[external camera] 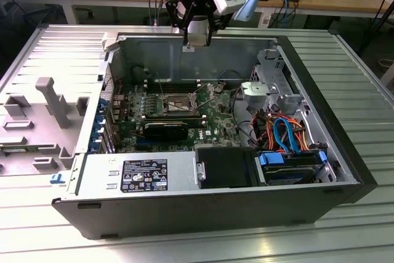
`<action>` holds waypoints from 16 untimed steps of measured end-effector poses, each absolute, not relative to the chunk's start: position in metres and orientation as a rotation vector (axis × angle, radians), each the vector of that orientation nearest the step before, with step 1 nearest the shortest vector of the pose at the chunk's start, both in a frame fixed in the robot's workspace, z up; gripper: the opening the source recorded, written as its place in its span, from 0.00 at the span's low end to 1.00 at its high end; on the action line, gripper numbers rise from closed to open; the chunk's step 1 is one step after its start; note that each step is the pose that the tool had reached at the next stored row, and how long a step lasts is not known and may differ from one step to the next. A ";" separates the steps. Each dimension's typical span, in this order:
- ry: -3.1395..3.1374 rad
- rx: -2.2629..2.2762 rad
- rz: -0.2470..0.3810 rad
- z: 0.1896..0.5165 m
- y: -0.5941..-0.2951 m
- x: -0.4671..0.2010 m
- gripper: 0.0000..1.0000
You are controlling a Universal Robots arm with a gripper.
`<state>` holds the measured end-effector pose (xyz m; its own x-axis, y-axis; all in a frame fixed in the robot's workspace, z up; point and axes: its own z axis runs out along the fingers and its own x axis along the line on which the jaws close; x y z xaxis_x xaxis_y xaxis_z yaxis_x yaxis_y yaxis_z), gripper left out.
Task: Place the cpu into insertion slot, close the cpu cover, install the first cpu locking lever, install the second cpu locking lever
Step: 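Place the cpu into insertion slot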
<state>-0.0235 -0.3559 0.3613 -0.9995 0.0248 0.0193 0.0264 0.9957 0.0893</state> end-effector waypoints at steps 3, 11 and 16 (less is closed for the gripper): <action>-3.120 -0.040 -0.140 0.360 -0.356 -0.024 0.55; -3.120 -0.040 -0.140 0.357 -0.356 -0.024 0.55; -3.120 -0.040 -0.139 0.331 -0.357 -0.024 0.55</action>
<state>-0.0243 -0.3571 0.3308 -0.9995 0.0248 0.0193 0.0264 0.9957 0.0888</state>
